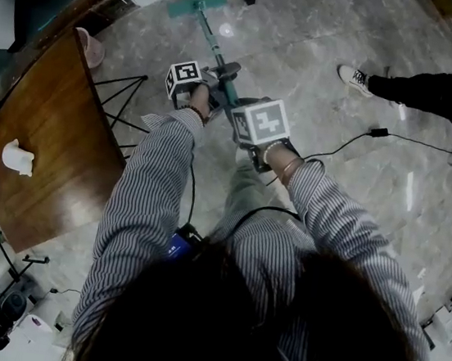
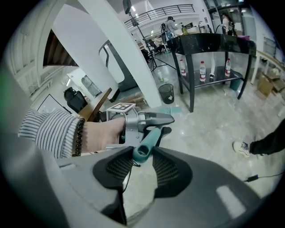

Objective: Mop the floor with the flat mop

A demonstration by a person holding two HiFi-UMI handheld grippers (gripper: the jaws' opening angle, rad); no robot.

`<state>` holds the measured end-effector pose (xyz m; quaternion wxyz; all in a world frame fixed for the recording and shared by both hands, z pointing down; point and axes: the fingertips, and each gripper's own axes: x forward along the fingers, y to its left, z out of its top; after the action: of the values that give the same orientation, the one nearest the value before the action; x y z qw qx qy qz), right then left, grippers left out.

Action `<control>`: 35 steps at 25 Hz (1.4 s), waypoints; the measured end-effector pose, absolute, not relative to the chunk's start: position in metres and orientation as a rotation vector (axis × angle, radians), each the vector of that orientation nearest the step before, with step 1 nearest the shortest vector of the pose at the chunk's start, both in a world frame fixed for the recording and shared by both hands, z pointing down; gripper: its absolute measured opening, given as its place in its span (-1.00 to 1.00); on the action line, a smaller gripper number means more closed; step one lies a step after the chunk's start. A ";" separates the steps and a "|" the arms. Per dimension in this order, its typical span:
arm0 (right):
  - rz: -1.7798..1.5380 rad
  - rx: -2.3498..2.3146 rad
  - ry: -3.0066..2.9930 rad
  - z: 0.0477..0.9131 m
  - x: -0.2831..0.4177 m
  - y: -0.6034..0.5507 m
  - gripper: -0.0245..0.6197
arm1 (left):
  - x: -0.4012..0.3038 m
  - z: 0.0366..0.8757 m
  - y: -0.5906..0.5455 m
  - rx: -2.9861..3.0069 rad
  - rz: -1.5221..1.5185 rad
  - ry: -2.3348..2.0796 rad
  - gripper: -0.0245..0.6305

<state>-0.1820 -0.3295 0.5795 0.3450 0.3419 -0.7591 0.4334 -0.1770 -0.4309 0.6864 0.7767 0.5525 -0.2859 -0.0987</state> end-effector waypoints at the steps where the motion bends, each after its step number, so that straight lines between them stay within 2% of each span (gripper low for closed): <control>1: 1.127 0.891 -1.972 0.579 -0.181 -0.330 -0.50 | -0.176 0.686 -0.431 1.195 -0.217 -0.621 -0.45; 14: 1.138 0.908 -1.948 0.583 -0.142 -0.287 -0.52 | -0.140 0.690 -0.388 1.202 -0.167 -0.627 -0.45; 20: 1.141 0.910 -1.965 0.576 -0.104 -0.240 -0.53 | -0.105 0.686 -0.338 1.196 -0.176 -0.633 -0.45; 35: 1.081 0.815 -1.996 0.582 0.036 -0.012 -0.53 | 0.035 0.686 -0.104 1.236 -0.071 -0.480 -0.41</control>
<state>0.0356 -0.0119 0.5822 0.3569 0.3157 -0.7730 0.4188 0.0347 -0.1039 0.6862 0.7876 0.5736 -0.2228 -0.0329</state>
